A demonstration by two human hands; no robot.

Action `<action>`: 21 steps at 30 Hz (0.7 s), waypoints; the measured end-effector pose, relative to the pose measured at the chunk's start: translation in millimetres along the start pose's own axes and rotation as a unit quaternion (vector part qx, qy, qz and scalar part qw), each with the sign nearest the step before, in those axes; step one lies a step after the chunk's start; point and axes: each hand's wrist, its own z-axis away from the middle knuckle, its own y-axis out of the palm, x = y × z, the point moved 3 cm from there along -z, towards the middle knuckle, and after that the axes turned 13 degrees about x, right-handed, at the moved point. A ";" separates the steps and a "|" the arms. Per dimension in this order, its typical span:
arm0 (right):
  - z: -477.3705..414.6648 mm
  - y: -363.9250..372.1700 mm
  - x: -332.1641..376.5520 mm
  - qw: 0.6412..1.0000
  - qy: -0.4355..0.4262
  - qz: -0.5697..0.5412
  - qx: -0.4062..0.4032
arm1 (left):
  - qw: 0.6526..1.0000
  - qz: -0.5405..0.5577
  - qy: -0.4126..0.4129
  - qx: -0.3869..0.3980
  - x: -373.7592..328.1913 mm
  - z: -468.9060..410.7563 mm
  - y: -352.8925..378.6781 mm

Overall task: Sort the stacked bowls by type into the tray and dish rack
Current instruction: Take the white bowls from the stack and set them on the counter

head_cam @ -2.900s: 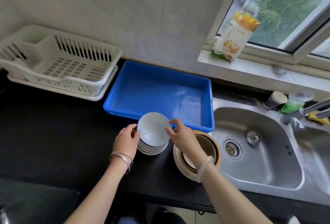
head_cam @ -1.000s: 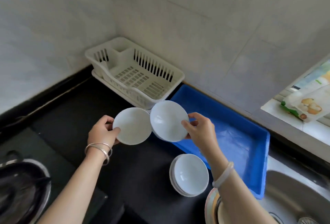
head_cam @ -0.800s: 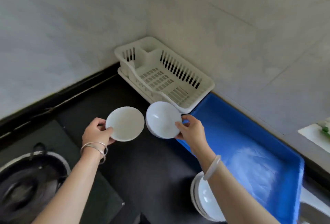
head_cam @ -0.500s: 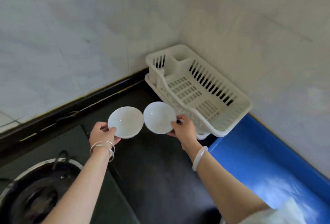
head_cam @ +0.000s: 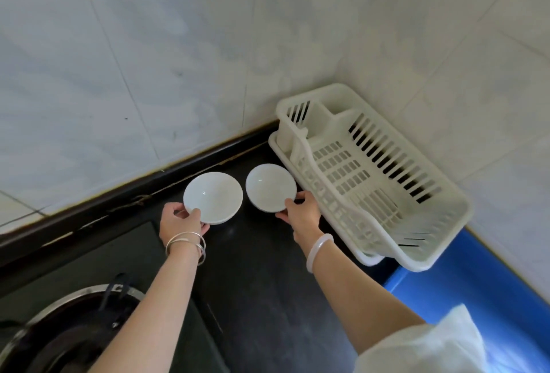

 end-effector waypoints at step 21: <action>-12.5 12.3 -15.4 0.988 0.058 -0.118 0.083 | 0.986 0.139 -0.075 0.062 22.6 -7.8 9.1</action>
